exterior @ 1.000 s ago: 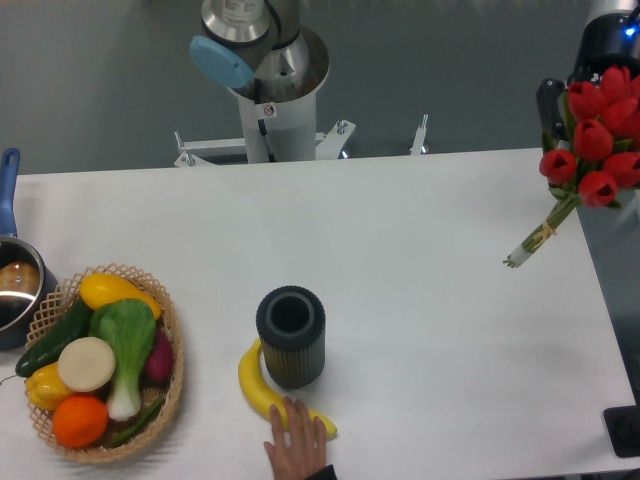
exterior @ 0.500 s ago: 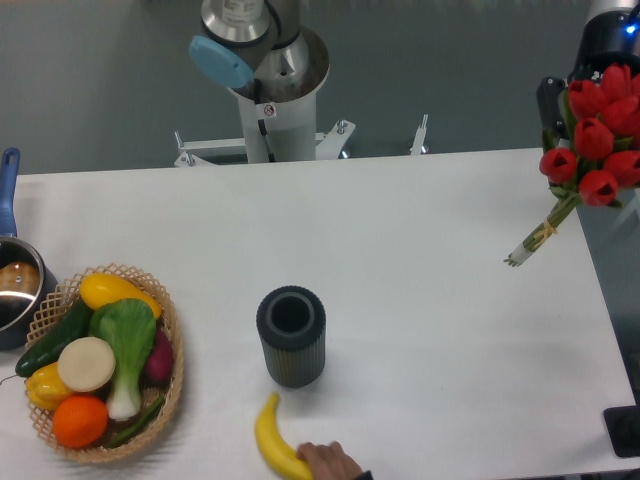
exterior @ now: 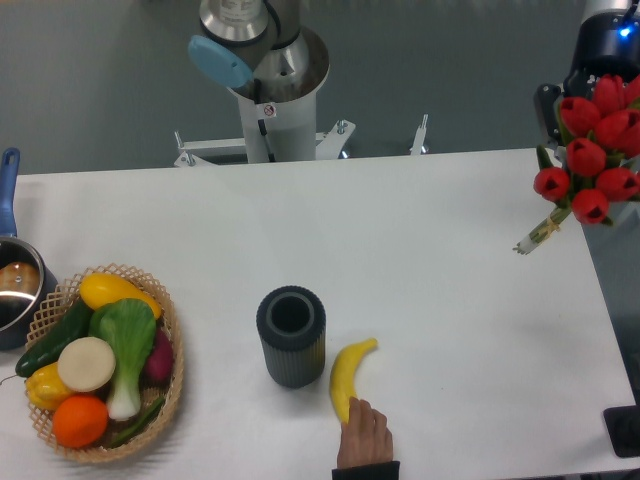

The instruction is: Place the flowers on the table

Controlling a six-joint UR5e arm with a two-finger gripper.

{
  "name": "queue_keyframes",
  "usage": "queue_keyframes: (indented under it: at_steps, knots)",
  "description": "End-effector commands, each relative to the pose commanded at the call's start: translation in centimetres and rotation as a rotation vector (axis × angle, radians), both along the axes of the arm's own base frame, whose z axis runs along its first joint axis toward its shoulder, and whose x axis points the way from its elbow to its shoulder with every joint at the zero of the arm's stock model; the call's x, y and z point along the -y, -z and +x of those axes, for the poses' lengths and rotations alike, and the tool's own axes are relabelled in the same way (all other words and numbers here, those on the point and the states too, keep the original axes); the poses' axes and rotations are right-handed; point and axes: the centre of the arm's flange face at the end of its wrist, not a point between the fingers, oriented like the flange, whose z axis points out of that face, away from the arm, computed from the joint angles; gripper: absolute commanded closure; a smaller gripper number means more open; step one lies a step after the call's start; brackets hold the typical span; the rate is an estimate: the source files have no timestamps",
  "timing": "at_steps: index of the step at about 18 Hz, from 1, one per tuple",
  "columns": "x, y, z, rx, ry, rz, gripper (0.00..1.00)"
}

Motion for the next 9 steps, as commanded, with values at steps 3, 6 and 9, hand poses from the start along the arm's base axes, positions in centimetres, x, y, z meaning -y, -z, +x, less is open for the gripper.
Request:
queue_keyframes:
  at_steps: [3, 6, 9]
  knots:
    - [-0.8, 0.7, 0.0, -0.006, -0.016, -0.087, 0.63]
    - [-1.4, 2.8, -0.3, -0.010, -0.052, -0.250, 0.63]
    - [-1.8, 4.6, -1.1, -0.017, -0.059, -0.355, 0.63]
